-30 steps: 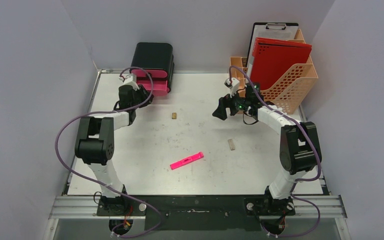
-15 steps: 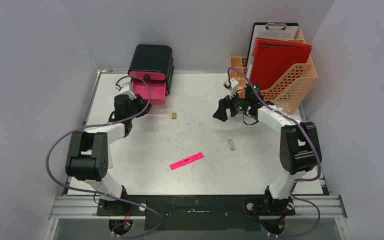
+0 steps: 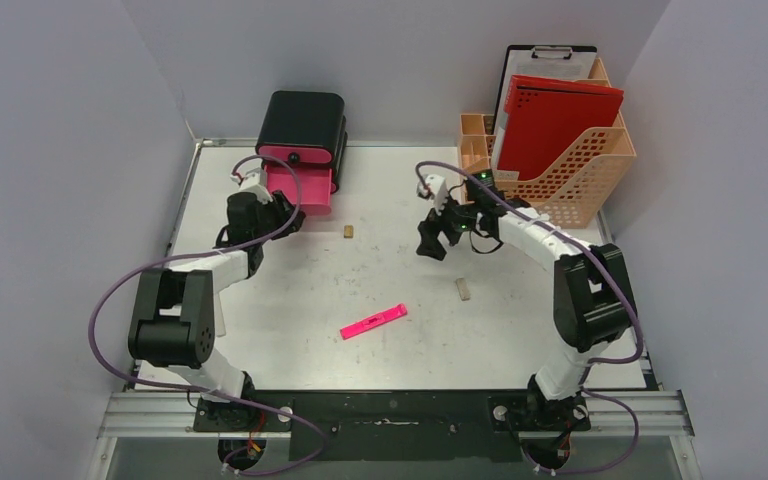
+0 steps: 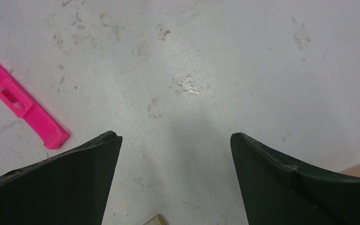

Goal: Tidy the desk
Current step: Open the drawer in the storage box, then pick up the stationery from the center of the board.

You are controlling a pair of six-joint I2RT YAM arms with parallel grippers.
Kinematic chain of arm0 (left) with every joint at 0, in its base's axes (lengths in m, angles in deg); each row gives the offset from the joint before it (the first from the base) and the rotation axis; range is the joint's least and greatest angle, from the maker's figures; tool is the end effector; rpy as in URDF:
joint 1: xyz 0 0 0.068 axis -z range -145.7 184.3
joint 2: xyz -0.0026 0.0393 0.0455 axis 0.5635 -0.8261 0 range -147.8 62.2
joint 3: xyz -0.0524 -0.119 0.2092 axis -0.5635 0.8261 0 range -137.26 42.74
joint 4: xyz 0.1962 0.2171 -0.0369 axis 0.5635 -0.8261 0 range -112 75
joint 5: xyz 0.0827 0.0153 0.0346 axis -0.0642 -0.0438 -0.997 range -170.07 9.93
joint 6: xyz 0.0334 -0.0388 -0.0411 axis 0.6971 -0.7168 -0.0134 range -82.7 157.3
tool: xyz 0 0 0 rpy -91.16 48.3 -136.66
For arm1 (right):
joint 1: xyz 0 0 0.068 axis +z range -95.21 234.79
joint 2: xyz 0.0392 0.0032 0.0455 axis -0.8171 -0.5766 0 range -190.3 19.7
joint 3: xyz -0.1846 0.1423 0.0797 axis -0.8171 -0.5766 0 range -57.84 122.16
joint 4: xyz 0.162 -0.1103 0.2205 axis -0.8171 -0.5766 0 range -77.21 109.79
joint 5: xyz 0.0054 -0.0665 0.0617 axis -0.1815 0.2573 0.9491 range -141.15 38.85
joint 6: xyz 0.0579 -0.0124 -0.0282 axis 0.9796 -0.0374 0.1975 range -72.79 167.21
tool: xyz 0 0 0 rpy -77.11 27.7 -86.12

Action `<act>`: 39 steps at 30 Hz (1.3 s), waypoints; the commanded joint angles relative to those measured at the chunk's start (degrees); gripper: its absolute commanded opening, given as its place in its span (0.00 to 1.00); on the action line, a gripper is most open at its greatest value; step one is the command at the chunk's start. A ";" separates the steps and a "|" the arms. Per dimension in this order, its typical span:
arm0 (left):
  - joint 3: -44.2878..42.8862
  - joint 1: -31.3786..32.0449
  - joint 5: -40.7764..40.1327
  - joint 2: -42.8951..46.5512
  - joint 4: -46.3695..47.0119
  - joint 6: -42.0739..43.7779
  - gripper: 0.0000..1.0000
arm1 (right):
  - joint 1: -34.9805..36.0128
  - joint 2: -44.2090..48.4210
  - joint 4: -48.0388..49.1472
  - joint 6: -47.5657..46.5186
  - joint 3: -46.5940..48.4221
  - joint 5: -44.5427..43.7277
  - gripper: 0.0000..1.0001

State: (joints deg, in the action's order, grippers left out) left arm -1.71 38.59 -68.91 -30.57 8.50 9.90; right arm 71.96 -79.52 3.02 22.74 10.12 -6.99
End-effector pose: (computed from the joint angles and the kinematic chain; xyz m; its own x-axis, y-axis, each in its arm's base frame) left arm 0.3740 -0.0381 0.1278 -0.4860 -0.4164 -0.7684 0.0279 0.8714 -0.4898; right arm 0.3745 0.1532 0.1702 -0.3745 -0.4267 -0.8232 -0.8921 0.4078 0.1944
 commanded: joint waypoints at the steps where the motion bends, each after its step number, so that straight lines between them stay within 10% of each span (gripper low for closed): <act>1: 0.05 -0.42 2.13 5.33 0.82 0.86 0.50 | 8.79 2.58 -12.73 -20.67 1.88 -1.93 0.90; 17: 6.49 -3.60 4.77 22.67 -9.19 8.83 0.97 | 31.66 -0.08 -13.65 -27.75 0.79 -18.39 0.90; 39: 2.53 -45.63 38.84 20.51 -27.71 25.89 0.96 | 40.05 -7.93 -10.46 -25.54 1.32 -21.50 0.92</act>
State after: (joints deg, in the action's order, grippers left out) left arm 4.04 -5.08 -38.14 -9.10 -17.48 31.08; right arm 112.22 -86.21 -8.61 -3.73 10.50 -27.86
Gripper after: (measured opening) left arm 0.963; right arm 0.932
